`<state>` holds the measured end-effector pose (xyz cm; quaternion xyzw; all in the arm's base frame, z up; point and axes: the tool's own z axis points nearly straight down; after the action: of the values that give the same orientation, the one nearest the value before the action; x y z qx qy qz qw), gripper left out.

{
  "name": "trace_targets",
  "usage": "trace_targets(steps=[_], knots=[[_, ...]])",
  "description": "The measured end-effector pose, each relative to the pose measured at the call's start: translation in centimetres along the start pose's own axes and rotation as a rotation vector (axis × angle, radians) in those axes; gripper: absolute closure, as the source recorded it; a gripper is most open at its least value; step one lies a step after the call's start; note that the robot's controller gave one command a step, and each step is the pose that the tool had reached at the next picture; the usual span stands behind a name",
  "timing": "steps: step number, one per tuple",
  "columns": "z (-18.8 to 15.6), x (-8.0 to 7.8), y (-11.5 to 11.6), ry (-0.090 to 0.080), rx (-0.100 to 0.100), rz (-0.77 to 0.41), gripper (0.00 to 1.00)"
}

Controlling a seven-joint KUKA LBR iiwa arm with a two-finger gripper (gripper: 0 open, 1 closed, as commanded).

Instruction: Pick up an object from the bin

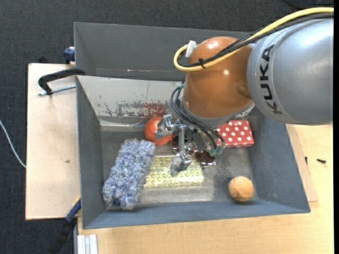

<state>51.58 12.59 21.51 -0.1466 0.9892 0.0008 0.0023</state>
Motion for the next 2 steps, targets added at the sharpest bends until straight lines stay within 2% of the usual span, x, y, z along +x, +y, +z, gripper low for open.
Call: trace_targets(steps=[1,2], knots=[[-1.9,0.9,-1.2,0.006,-0.002,-0.084,0.0],[-1.1,0.4,-2.4,-0.014,0.004,-0.161,0.0]])
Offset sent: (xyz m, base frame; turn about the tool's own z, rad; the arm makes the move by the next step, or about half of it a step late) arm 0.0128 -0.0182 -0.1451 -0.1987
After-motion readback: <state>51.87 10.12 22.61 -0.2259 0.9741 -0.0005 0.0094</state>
